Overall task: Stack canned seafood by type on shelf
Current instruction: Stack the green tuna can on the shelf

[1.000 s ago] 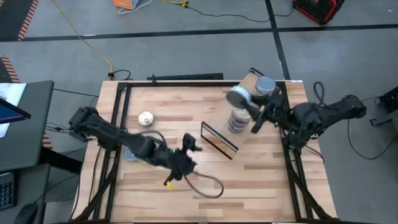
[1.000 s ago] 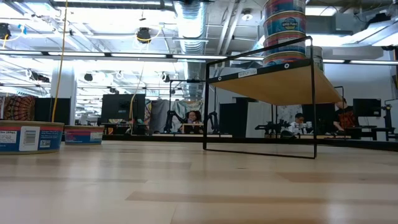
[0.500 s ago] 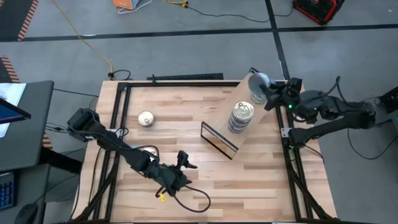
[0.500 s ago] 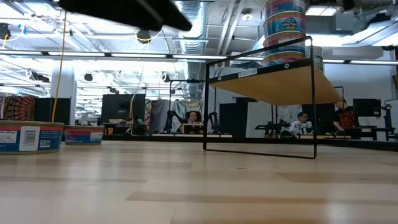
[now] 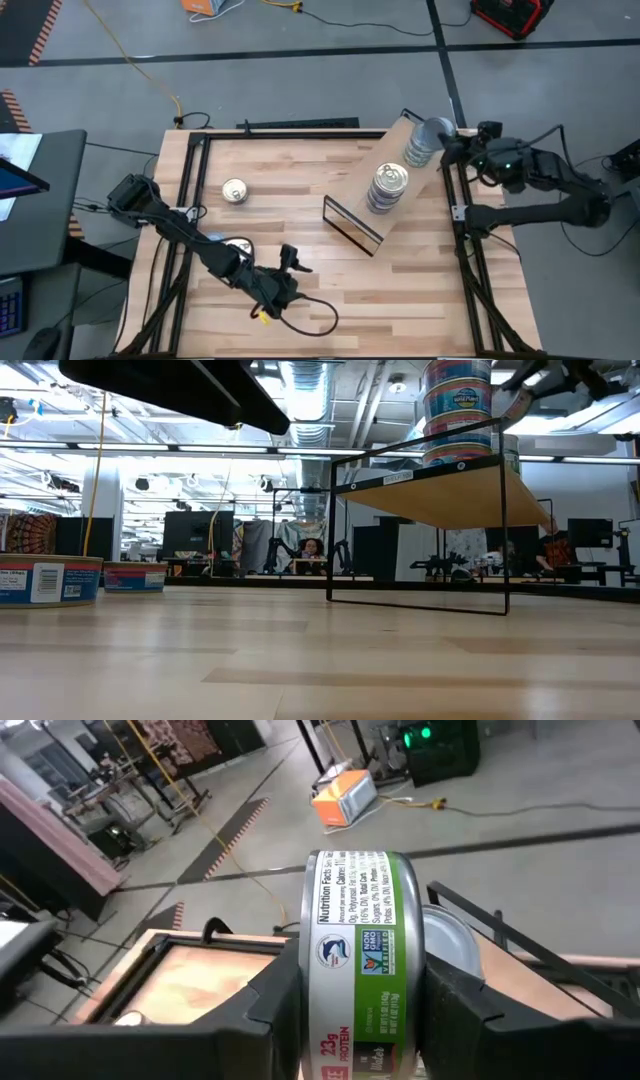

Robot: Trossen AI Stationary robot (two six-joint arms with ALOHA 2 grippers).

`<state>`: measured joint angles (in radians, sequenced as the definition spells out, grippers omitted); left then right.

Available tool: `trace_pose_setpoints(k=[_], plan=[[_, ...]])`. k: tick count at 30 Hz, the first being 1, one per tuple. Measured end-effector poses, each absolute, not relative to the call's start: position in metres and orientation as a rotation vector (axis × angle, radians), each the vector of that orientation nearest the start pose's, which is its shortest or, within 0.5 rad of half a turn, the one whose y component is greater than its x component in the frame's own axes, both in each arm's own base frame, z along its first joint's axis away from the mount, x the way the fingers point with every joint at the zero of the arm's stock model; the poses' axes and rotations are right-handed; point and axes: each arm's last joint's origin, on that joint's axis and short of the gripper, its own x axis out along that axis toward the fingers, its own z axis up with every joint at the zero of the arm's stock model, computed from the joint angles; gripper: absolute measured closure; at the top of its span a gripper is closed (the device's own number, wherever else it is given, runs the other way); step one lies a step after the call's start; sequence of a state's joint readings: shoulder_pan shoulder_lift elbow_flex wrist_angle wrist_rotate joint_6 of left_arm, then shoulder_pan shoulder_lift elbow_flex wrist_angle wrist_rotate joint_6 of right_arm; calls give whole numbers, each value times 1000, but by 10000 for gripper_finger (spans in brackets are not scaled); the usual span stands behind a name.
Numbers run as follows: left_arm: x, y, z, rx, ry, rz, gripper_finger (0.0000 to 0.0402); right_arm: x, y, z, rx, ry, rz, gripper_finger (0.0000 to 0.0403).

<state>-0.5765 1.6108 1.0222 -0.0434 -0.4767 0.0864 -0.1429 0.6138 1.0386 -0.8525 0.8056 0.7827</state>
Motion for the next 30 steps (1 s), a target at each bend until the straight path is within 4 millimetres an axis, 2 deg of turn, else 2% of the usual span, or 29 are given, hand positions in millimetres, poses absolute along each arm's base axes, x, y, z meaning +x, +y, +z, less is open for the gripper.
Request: trace_pose_setpoints(k=[9,16,21,26,30], plan=[[298,-176,231,368,488,-107,109,72,-38,380,611,-49,-956,228],[298,-176,230,355,494,-103,109,64,-42,357,630,-131,-951,236],[298,-177,230,357,494,-106,109,59,-44,349,641,-267,-860,231],[300,-172,230,362,497,-94,109,67,-54,330,680,-293,-856,233],[300,-172,230,354,498,-92,109,68,-60,324,707,-306,-867,229]])
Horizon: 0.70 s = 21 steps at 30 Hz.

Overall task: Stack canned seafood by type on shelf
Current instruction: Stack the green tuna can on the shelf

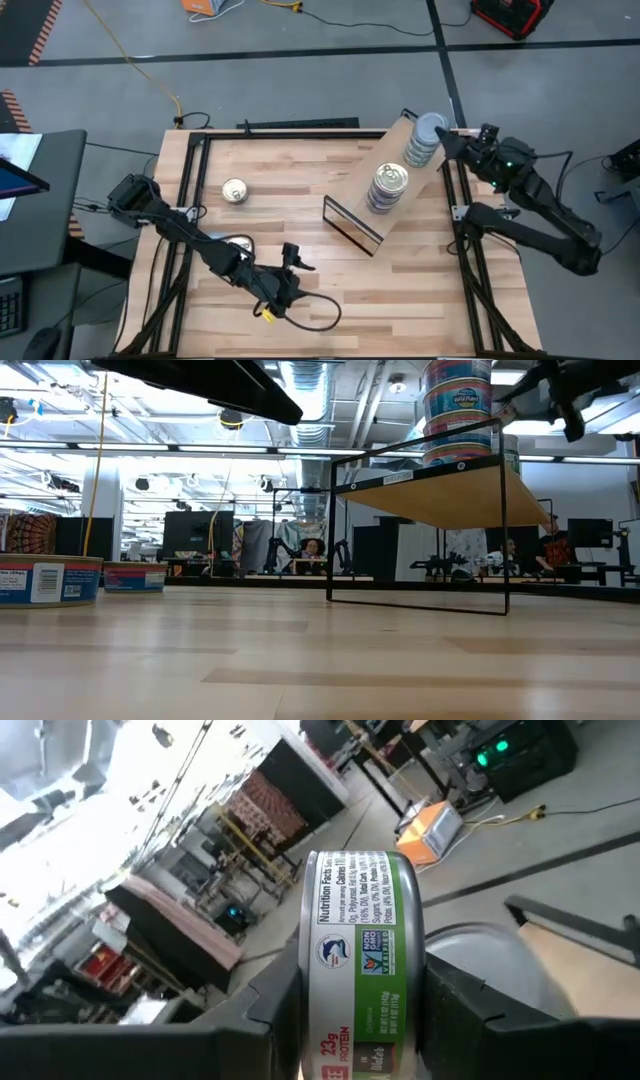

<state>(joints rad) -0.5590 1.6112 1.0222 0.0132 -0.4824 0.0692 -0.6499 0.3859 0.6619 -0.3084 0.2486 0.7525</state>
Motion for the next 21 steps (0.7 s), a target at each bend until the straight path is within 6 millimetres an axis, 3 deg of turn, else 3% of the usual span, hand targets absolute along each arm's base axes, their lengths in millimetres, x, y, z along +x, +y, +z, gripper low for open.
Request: trace_pose_setpoints(k=[10,21], plan=[[300,-173,229,356,506,-97,109,66,-68,318,751,-306,-861,219],[300,-173,230,349,504,-95,109,65,-68,317,692,-269,-872,143]])
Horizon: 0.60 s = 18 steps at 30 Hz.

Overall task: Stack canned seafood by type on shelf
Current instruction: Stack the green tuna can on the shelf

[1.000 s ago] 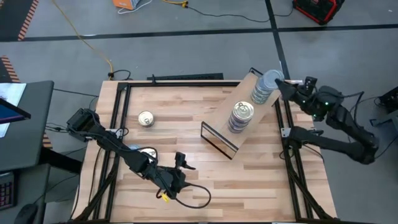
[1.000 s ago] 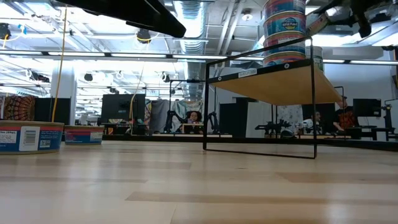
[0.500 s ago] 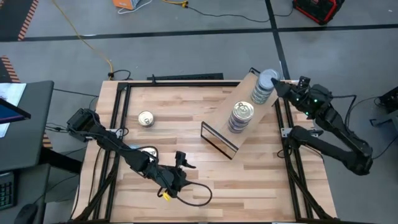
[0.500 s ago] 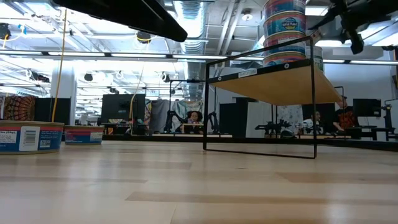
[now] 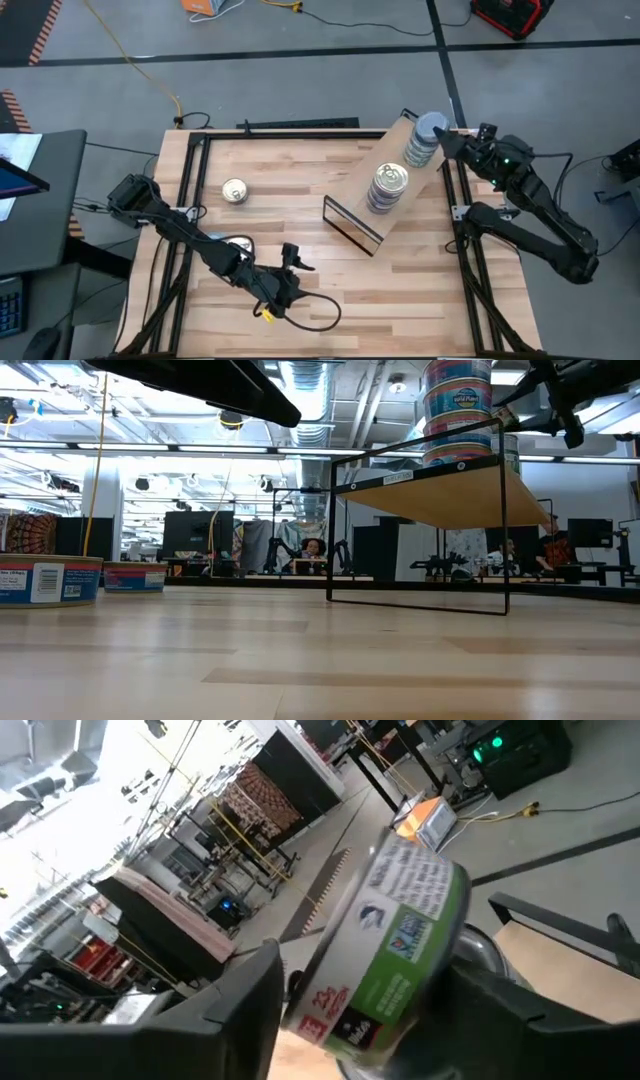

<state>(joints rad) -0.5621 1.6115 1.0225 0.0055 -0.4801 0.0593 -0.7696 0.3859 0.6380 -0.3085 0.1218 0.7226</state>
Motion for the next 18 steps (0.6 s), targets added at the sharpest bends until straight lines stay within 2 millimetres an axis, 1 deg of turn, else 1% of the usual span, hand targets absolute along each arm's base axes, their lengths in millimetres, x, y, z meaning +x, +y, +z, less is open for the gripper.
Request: trace_pose_setpoints(k=[4,11,18], plan=[[300,-173,230,349,504,-95,109,65,-68,316,674,-246,-867,133],[300,-173,230,349,504,-95,109,67,-66,313,670,-188,-821,132],[300,-173,230,349,505,-95,109,67,-66,311,643,-151,-811,131]])
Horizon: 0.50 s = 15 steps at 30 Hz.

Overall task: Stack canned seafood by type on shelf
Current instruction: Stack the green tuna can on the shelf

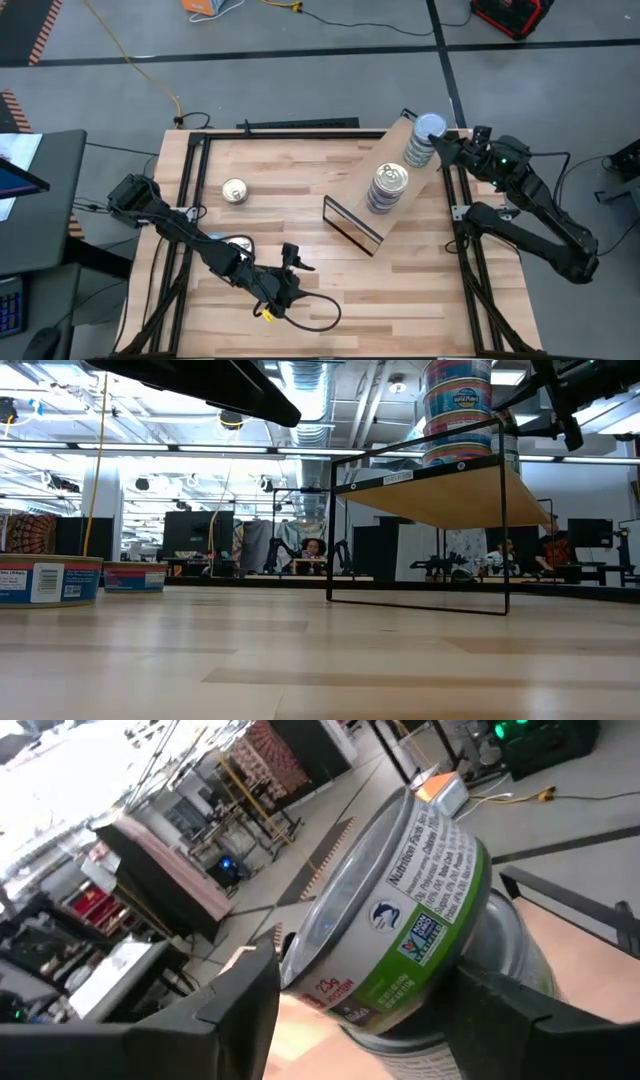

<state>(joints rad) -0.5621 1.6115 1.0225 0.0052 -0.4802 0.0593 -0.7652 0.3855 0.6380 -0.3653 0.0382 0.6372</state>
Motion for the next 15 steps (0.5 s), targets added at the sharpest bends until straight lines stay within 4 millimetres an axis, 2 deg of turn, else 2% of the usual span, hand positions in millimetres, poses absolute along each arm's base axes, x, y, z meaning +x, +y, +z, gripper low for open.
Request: trace_pose_setpoints(k=[15], plan=[[300,-173,230,334,504,-90,109,56,-54,325,649,-31,-799,132]])
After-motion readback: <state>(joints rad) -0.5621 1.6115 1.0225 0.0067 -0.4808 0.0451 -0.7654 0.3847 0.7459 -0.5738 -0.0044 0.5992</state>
